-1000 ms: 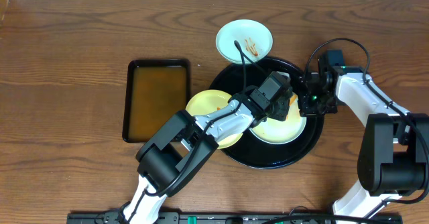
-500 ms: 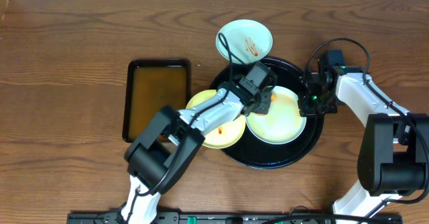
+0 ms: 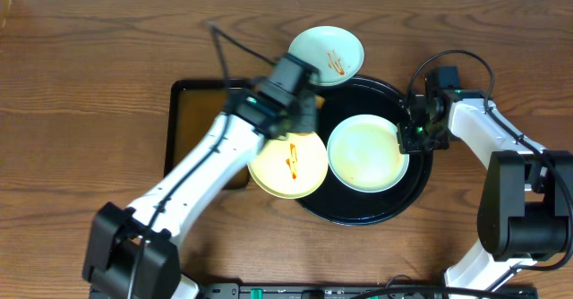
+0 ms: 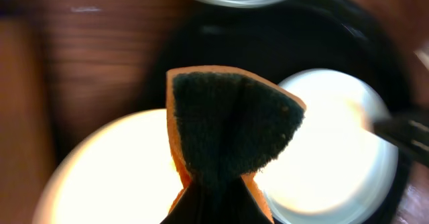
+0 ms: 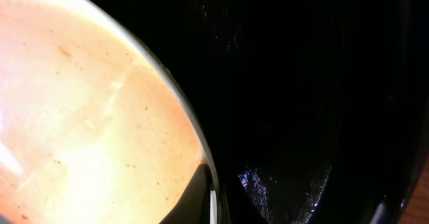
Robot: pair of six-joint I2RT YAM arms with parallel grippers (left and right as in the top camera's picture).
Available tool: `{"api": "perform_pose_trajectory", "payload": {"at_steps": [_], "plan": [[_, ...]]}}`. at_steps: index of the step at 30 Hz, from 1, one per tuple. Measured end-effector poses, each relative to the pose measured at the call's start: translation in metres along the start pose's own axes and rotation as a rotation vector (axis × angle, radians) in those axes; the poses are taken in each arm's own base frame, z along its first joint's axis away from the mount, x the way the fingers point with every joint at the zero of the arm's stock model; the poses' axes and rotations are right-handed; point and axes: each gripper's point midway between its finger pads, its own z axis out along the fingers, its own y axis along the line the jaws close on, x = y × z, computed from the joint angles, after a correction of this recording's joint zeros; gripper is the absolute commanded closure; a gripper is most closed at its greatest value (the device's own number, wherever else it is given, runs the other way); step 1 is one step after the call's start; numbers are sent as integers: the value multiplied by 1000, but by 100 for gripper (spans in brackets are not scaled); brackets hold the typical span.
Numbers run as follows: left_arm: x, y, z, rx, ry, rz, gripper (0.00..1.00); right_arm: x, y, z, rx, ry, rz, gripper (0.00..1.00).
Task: Clean dirty plates on tray and stack at the side
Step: 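Return the sponge to the water tray with the left gripper, then lift the cleaned right plate and set it on the table right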
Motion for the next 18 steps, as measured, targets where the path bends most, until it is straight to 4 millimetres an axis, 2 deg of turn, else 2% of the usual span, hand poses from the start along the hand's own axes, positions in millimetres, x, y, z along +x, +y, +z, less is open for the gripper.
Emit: {"api": "perform_pose_trajectory", "payload": {"at_steps": [6, 11, 15, 18], "plan": [[-18, 91, -14, -172, -10, -176, 93, -3, 4, 1, -28, -16, -1, 99], [-20, 155, -26, -268, -2, -317, 93, -6, 9, 2, -60, -35, -4, 99], [-20, 173, -31, -294, -2, -361, 93, -8, 8, 1, -77, -42, 30, 99], [-17, 177, -32, -303, 8, -368, 93, -11, 5, -1, -101, -59, 73, 99]]}}
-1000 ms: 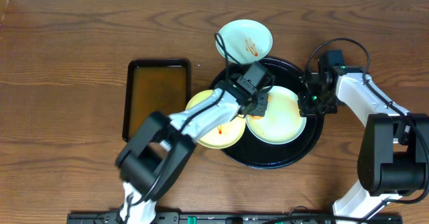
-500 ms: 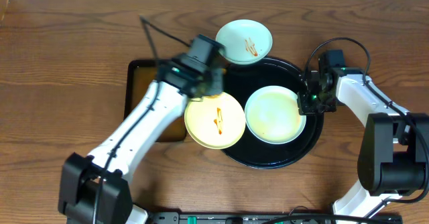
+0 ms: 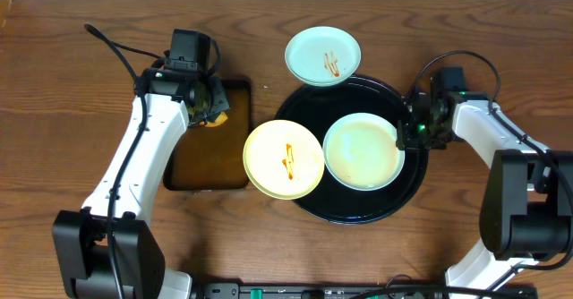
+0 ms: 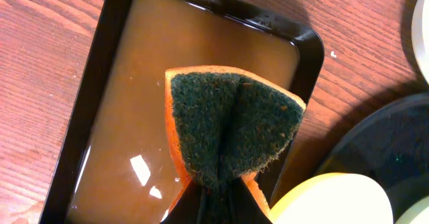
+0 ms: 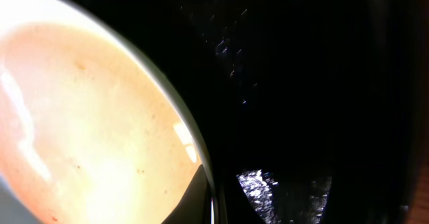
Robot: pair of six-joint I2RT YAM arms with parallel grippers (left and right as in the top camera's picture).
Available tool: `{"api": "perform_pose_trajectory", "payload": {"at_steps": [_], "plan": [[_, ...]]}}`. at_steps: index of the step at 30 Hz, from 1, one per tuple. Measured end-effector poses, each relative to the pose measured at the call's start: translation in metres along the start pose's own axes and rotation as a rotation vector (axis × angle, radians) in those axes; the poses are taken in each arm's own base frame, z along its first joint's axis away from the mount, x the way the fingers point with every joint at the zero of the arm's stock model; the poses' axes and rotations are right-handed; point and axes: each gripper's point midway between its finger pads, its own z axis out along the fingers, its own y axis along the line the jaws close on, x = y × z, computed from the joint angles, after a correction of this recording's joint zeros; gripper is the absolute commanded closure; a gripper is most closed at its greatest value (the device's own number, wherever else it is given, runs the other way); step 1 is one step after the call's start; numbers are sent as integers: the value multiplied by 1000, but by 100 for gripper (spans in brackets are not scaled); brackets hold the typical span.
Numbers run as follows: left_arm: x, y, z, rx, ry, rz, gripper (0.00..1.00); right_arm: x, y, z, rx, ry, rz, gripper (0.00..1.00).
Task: Clean dirty plates on tray and stack at the side
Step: 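Lift the cleaned right plate and set it on the table right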
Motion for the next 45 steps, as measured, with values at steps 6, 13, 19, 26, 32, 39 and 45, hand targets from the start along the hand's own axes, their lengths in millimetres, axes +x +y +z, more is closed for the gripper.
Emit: {"api": "perform_pose_trajectory", "payload": {"at_steps": [6, 13, 19, 26, 32, 39, 45], "plan": [[0, 0, 0, 0, 0, 0, 92, -22, -10, -36, 21, -138, 33, 99], [0, 0, 0, -1, 2, 0, 92, -32, -13, -76, 115, -250, 3, 99], [1, 0, 0, -1, 2, 0, 92, -38, -23, -116, 344, -353, -46, 99], [1, 0, 0, -1, 2, 1, 92, -40, 4, -140, 619, -425, -193, 99], [1, 0, 0, -1, 3, 1, 92, -45, 49, -155, 816, -539, -332, 99], [1, 0, 0, -1, 2, 1, 92, -48, 65, -168, 896, -617, -355, 99], [1, 0, 0, -1, 2, 1, 92, -50, 59, -173, 921, -631, -332, 99]]}}
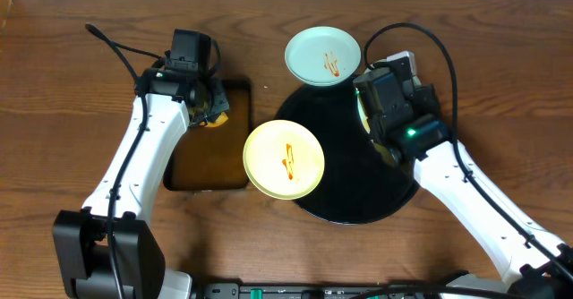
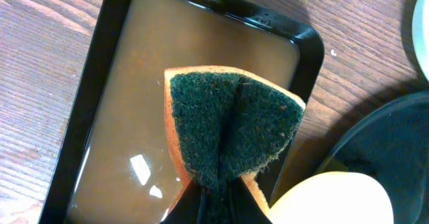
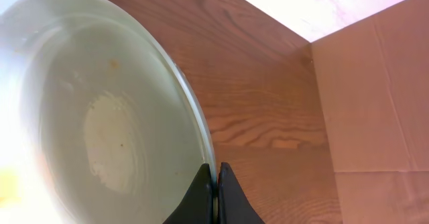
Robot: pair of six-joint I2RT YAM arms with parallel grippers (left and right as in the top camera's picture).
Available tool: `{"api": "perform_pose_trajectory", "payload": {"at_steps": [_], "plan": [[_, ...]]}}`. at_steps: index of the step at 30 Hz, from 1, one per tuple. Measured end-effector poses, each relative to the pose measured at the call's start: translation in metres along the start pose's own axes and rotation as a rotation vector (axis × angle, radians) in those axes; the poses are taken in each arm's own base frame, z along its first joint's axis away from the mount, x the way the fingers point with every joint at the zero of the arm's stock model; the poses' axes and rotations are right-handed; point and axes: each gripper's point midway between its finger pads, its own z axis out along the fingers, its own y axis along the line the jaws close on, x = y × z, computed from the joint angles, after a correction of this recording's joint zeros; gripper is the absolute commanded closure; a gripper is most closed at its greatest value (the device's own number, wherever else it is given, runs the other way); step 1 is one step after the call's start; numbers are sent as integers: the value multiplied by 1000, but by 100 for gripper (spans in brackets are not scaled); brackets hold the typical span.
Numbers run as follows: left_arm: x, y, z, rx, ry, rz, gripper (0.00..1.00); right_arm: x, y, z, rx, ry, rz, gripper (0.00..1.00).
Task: Clean dirty plates on tray and stack at the side
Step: 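Lift the cleaned right plate and set it on the table right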
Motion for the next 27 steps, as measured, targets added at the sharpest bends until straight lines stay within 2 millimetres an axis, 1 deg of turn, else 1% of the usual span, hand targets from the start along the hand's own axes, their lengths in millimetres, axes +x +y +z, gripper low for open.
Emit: {"api": "perform_pose_trajectory", "payload": {"at_steps": [2, 7, 10, 13, 16, 19, 22, 23, 24, 27], "plan": [[0, 0, 0, 0, 0, 0, 92, -1, -2, 1, 5, -1, 6, 99], [0, 0, 0, 0, 0, 0, 92, -1, 3, 0, -17, -4, -13, 99], [0, 0, 0, 0, 0, 0, 92, 0, -2, 3, -3, 2, 38, 99], [0, 0, 0, 0, 0, 0, 92, 4, 5, 10, -84, 28, 72, 99], [0, 0, 0, 0, 0, 0, 92, 5, 13, 10, -136, 33, 73, 99], [0, 0, 0, 0, 0, 0, 92, 5, 13, 11, -141, 37, 86, 99], [0, 0, 0, 0, 0, 0, 92, 9, 3, 19, -121, 60, 156, 99], [0, 0, 0, 0, 0, 0, 92, 13, -7, 26, -99, 79, 204, 99], [0, 0, 0, 0, 0, 0, 92, 16, -12, 30, -90, 89, 225, 99], [0, 0, 0, 0, 0, 0, 92, 34, -48, 53, -17, 155, 366, 99]]}}
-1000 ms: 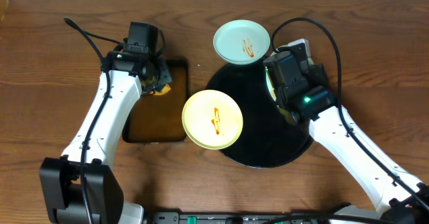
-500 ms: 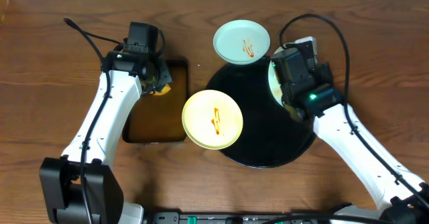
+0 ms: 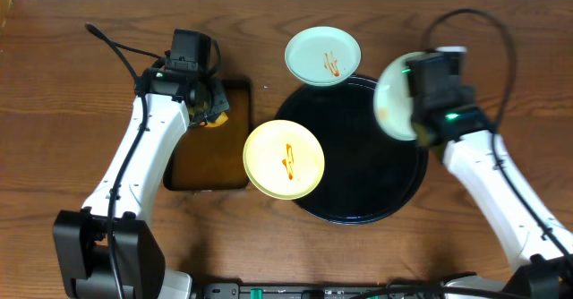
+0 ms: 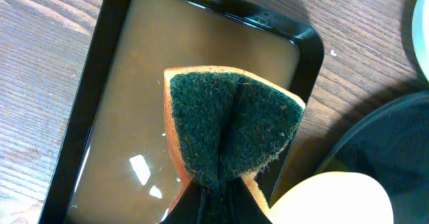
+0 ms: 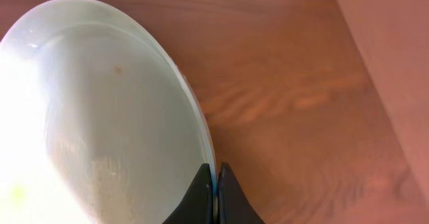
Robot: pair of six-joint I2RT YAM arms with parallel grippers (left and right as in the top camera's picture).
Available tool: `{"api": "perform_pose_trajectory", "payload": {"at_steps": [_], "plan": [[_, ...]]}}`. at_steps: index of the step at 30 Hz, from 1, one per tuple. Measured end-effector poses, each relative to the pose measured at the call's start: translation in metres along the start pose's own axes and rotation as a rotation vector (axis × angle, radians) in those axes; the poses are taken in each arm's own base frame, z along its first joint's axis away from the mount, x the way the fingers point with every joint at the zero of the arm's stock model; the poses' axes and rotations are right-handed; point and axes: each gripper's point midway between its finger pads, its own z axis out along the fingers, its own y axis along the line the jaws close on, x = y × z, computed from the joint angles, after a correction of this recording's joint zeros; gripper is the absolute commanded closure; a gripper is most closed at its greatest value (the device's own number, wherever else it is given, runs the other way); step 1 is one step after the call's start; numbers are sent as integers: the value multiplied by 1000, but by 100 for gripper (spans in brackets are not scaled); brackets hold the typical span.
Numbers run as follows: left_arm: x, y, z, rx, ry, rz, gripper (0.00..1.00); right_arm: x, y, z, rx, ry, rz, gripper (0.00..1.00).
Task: Clean dirty plates on tray and stack at the side
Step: 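Lift the cleaned right plate and set it on the table right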
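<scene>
My right gripper [image 5: 216, 177] is shut on the rim of a pale green plate [image 3: 392, 102], held tilted in the air over the right edge of the round black tray [image 3: 358, 183]; in the right wrist view the plate [image 5: 100, 117] fills the left side. A yellow plate [image 3: 285, 159] with a red smear rests on the tray's left rim. A light blue plate [image 3: 323, 55] with a smear lies behind the tray. My left gripper [image 4: 221, 190] is shut on a folded orange and green sponge [image 4: 231, 127] above the rectangular black water tray [image 4: 120, 70].
The rectangular tray [image 3: 208, 147] holds brownish water, left of the round tray. A bare wooden table [image 3: 501, 30] lies to the right of the round tray. A cardboard-coloured surface [image 5: 395, 63] shows past the table in the right wrist view.
My right gripper has carried the pale green plate from above the tray's back middle to its right edge. The left arm and sponge have not moved.
At first my left gripper held the sponge over the round tray while the right gripped the pale green plate lying in it. The sponge then went to the water tray and stayed. The plate was lifted off the tray, and now hangs tilted at the right.
</scene>
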Motion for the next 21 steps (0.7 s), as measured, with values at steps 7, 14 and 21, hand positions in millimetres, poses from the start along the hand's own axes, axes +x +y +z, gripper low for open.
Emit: {"api": "perform_pose_trajectory", "payload": {"at_steps": [7, 14, 21], "plan": [[1, 1, 0, -2, 4, 0, 92, 37, -110, 57, 93, 199, 474, 99], [2, 1, 0, -5, 9, 1, 92, 77, -172, 83, 114, 313, 728, 99], [2, 1, 0, -5, 10, 1, 92, 94, -150, 112, -40, 397, 659, 68]]}}
